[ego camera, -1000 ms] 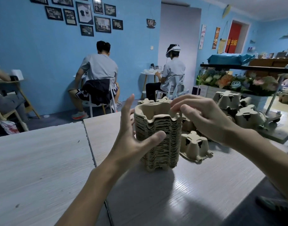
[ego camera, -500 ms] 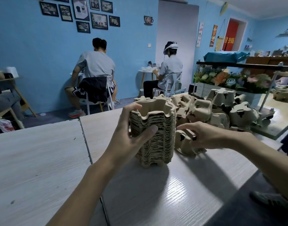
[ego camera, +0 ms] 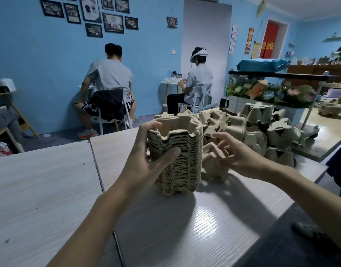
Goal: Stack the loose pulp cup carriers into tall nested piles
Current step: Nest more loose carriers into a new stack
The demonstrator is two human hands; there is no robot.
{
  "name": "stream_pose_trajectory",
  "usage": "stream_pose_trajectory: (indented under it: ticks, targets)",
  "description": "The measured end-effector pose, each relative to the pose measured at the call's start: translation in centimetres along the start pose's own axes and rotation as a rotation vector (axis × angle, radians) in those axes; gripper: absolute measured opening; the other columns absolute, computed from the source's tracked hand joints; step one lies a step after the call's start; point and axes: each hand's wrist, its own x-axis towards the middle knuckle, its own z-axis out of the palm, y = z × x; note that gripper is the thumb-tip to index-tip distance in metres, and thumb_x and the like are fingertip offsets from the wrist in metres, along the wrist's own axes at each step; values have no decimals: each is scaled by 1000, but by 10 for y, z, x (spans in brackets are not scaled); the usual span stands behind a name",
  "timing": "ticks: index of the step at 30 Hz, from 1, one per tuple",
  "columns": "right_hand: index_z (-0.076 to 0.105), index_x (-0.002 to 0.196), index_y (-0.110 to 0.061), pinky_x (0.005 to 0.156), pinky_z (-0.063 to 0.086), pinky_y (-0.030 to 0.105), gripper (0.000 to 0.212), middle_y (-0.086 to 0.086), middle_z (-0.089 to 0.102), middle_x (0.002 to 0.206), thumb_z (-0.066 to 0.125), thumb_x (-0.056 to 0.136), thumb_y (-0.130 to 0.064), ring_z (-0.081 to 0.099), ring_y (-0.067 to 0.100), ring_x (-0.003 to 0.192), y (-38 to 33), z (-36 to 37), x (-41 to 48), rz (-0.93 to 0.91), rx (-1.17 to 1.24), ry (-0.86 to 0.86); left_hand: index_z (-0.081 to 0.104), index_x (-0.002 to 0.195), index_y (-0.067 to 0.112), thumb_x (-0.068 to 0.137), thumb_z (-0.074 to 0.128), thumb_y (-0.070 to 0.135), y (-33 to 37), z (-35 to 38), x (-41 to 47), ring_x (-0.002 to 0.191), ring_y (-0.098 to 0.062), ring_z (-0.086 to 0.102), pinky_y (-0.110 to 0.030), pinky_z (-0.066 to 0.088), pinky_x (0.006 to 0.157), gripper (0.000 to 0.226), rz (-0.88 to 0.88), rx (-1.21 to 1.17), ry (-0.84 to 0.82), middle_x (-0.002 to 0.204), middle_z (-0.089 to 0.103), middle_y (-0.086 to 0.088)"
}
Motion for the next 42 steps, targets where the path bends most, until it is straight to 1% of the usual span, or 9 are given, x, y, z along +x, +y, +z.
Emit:
stream_pose_trajectory:
  ticks: [7,11,13,17,23,27,31,38,42]
  targets:
    - [34,145,-29,72,54,17,71,9,54,106,62,90,5,60,15,97,11,7,-18,75,372,213,44,125,33,80,76,37,-1,-2,1,100,-3,63,-28,56,82,54,4,12,-15,107,59,37]
    - [26,140,-58,86,53,22,95,13,47,125,72,83,2,59,22,111,15,13,-29,33,220,120,45,126,40,78,76,43,-4,-4,2,101,-3,62,-23,53,79,57,-23,-25,-8,107,62,25]
    - [24,141,-57,91,50,20,99,6,38,135,77,80,0,51,19,121,13,10,-34,23,149,70,45,128,40,75,76,45,-6,-5,2,103,-5,62,-21,53,78,61,-35,-49,-10,114,63,17]
    - [36,138,-49,107,35,28,83,-8,32,142,82,68,-44,37,11,130,0,3,-37,75,82,-43,45,127,40,74,76,46,-7,-5,2,109,-7,61,-20,52,81,62,-39,-61,-27,123,61,7]
    - [57,108,-43,91,55,45,63,3,61,114,76,57,-74,64,21,103,0,3,-37,122,200,106,44,127,41,80,74,35,-7,-7,2,104,0,60,-19,51,82,56,-41,-37,-29,118,60,19]
    - [54,105,-28,79,60,36,45,9,62,106,76,70,-46,67,24,96,-22,-14,-35,-11,291,350,43,131,40,79,74,35,-5,-7,2,105,0,62,-19,52,82,61,-55,-39,-27,113,62,25]
    - [47,112,-17,66,54,18,40,3,58,97,68,84,-36,65,2,79,-74,-31,-24,-211,497,504,32,142,41,79,75,36,-4,-7,2,117,-1,60,-17,52,85,77,-75,-39,-25,123,62,26]
    - [47,119,-12,74,54,22,44,6,62,99,64,85,-35,66,4,83,-125,-8,2,-290,527,308,13,151,43,71,78,34,-1,-8,5,116,-1,62,-13,52,80,105,-135,-90,2,126,64,16]
    - [52,119,-20,81,55,30,55,2,64,101,67,78,-53,65,11,92,-122,8,8,-243,493,235,3,154,44,68,79,35,-3,-9,6,114,-1,64,-15,53,80,115,-125,-91,9,118,68,19]
